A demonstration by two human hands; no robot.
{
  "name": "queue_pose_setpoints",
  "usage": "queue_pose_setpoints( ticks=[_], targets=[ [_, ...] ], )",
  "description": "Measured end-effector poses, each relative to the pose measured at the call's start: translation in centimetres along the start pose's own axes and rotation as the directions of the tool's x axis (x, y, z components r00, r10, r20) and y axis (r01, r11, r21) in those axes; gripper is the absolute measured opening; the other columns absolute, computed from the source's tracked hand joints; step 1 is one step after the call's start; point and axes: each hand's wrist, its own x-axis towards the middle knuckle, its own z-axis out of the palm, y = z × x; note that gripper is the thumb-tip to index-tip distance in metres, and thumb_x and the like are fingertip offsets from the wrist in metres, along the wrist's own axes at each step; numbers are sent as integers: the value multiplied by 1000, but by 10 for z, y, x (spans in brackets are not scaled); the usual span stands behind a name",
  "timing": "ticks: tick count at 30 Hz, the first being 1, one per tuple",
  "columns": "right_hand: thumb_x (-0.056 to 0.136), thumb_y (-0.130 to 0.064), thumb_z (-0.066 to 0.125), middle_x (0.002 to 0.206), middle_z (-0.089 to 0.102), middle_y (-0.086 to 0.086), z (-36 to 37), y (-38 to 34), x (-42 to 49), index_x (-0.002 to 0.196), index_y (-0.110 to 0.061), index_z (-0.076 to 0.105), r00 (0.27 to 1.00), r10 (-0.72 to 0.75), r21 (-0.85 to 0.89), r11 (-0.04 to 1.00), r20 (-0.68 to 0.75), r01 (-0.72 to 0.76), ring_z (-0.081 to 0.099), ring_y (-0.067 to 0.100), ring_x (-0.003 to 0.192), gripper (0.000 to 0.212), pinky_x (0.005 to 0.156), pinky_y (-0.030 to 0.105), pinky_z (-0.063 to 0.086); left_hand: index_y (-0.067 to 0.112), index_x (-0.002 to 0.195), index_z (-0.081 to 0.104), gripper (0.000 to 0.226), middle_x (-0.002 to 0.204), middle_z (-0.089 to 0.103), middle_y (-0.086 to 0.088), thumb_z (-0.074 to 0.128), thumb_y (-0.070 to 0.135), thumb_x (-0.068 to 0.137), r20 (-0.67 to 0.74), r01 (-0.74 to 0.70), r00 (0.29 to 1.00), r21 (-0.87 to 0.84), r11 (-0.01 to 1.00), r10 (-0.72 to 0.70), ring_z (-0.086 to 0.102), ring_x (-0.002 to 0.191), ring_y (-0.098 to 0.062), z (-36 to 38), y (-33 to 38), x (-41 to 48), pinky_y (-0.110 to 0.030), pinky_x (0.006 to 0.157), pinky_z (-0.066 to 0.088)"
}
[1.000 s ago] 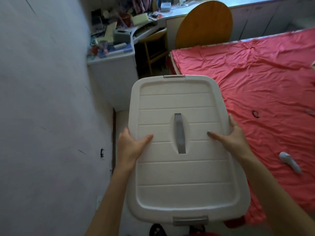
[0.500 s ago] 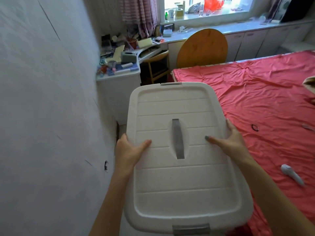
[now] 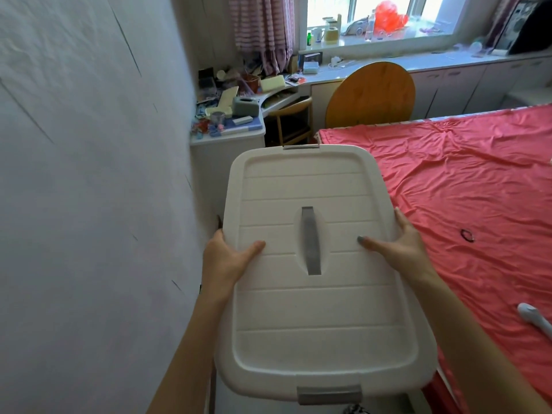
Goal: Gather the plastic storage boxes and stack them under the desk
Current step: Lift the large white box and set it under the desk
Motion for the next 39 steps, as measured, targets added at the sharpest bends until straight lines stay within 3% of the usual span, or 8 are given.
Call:
queue_pose_setpoints(
  ticks=[6, 10, 15, 18, 28, 39],
  targets=[
    [60, -7, 91, 131, 55, 0, 30, -7, 30, 148, -7, 37, 999, 3, 15, 1000, 48, -4, 59, 16, 114, 104, 101, 28, 45, 2, 112, 63, 72, 110, 71, -16, 88, 46, 61, -44, 21, 999, 25, 999, -20, 68, 101, -31, -4, -7, 30, -39, 86, 54],
    [58, -8, 92, 126, 65, 5, 48, -3, 63, 139, -15, 48, 996, 5, 17, 1000, 88, -7, 66, 20, 105, 93, 99, 37, 51, 4, 110, 63, 68, 108, 72, -14, 89, 43, 61, -78, 52, 996, 8, 999, -52, 68, 99, -29, 3, -11, 52, -30, 79, 51],
    [55, -22, 95, 143, 54, 8, 75, 8, 132, 149, -12, 37, 987, 27, -34, 999, 159, -22, 56, 25, 127, 112, 110, 44, 43, 3, 109, 63, 69, 107, 71, -14, 88, 47, 61, -123, 95, 988, 51, 994, -88, 68, 98, -31, 22, -8, 102, -31, 78, 51],
    [53, -28, 95, 141, 56, 6, 90, 10, 175, 148, -17, 38, 980, 29, -30, 999, 196, -24, 59, 25, 124, 112, 107, 45, 45, 5, 108, 63, 68, 105, 72, -12, 89, 46, 60, -154, 110, 983, 50, 993, -101, 68, 96, -29, 35, 1, 134, -26, 76, 47],
    [55, -25, 95, 142, 53, 5, 120, 6, 300, 150, -18, 35, 965, -35, -7, 999, 258, 38, 57, 23, 125, 112, 108, 45, 44, 16, 106, 63, 62, 100, 72, -2, 89, 45, 58, -247, 138, 961, 27, 990, -127, 62, 81, -15, 80, 34, 222, -21, 73, 42],
    [55, -30, 94, 145, 50, 4, 155, 11, 374, 151, -21, 31, 956, -1, -47, 999, 292, 16, 53, 18, 127, 116, 110, 40, 41, 13, 104, 65, 61, 98, 73, -5, 90, 43, 58, -267, 192, 947, 32, 981, -176, 63, 79, -16, 102, 40, 289, -21, 71, 43]
  ],
)
